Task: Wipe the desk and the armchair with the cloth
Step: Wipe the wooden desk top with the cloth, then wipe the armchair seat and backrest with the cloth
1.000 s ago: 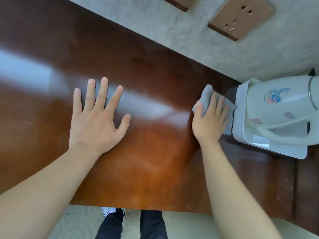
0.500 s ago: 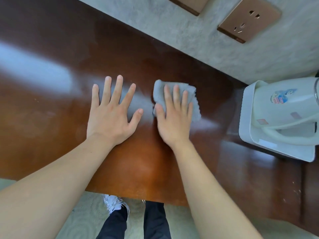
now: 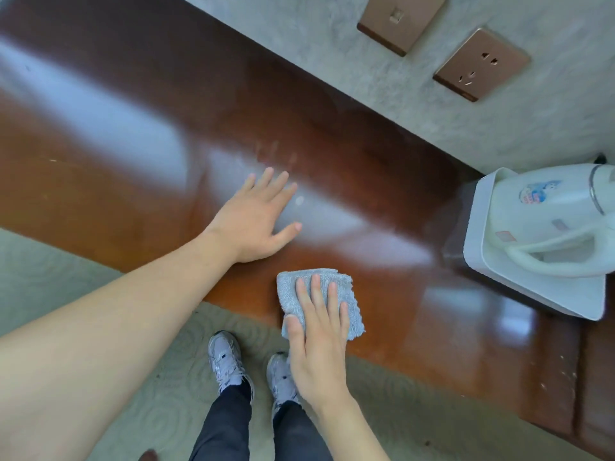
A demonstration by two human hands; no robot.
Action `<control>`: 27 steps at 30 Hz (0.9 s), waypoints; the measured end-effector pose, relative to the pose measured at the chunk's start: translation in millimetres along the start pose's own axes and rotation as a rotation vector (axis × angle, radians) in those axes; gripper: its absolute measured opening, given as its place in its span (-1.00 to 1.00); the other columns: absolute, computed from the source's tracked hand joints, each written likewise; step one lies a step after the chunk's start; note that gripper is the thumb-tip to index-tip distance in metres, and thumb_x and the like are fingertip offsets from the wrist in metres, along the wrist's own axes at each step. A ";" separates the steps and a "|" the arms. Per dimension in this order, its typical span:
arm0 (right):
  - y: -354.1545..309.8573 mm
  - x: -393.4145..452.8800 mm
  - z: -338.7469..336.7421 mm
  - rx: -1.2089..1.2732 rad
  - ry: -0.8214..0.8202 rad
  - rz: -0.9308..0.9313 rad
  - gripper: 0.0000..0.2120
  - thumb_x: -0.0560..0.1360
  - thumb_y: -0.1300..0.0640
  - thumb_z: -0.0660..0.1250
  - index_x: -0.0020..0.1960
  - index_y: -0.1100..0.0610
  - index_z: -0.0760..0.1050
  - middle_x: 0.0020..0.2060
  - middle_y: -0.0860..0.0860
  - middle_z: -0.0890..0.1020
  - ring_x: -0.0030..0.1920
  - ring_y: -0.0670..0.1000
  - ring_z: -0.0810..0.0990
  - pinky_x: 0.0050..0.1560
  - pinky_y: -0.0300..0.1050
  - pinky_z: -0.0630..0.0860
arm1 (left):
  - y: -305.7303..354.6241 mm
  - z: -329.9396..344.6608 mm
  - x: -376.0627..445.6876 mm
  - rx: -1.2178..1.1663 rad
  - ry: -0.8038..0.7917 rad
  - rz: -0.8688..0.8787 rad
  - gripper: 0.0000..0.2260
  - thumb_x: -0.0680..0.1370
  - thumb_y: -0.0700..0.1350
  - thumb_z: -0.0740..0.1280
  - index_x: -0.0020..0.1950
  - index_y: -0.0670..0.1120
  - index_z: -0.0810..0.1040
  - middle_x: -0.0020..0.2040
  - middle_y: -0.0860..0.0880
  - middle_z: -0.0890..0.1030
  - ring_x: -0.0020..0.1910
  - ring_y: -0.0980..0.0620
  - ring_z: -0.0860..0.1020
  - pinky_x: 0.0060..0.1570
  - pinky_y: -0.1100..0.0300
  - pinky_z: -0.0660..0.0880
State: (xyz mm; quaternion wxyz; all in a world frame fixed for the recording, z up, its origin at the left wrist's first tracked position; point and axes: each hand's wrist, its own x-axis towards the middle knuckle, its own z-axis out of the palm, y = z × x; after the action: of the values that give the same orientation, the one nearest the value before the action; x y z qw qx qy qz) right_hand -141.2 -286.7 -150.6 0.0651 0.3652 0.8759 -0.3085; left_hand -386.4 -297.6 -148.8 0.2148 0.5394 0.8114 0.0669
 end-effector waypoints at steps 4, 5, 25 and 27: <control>-5.3 3.8 -24.8 0.337 -0.017 0.042 -0.60 0.64 -0.15 -0.02 0.46 -0.36 0.10 0.48 -0.46 0.12 0.55 -0.31 -0.06 0.58 -0.07 -0.09 | 21.7 24.3 -60.4 -0.108 0.037 0.003 -0.37 0.67 0.23 -0.02 0.65 -0.11 0.13 0.66 -0.12 0.07 0.65 -0.07 -0.04 0.61 0.02 -0.16; -7.0 3.4 -31.7 0.431 -0.025 0.078 -0.61 0.62 -0.21 -0.01 0.43 -0.40 0.17 0.42 -0.51 0.22 0.52 -0.31 0.08 0.57 -0.10 0.00 | 28.7 28.6 -73.6 -0.146 0.060 -0.008 -0.37 0.67 0.22 -0.05 0.64 -0.11 0.15 0.66 -0.11 0.09 0.65 -0.06 -0.04 0.61 0.04 -0.17; -119.0 -119.6 -112.9 1.122 -1.038 0.131 -0.45 0.61 -0.15 0.16 0.42 0.21 0.45 0.35 0.22 0.54 0.41 0.19 0.46 0.48 0.17 0.29 | 217.3 19.2 -361.1 -0.786 0.606 -0.853 -0.33 0.60 0.26 0.11 0.65 0.01 0.13 0.65 0.12 0.09 0.59 0.29 0.04 0.56 0.29 -0.02; -131.7 -149.1 -99.5 1.046 -1.131 0.107 -0.47 0.64 -0.14 0.13 0.41 0.21 0.47 0.34 0.22 0.55 0.41 0.20 0.46 0.51 0.21 0.23 | 230.3 28.7 -397.6 -0.785 0.662 -0.949 -0.32 0.59 0.27 0.12 0.65 -0.01 0.14 0.65 0.09 0.11 0.57 0.31 0.04 0.51 0.41 -0.08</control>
State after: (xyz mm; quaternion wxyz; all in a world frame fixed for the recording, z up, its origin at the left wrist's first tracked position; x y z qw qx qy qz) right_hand -111.6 -389.1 44.6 0.3366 0.1773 0.4307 -0.8184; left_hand -49.8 -566.4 13.7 0.1414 -0.0397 0.8980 0.4148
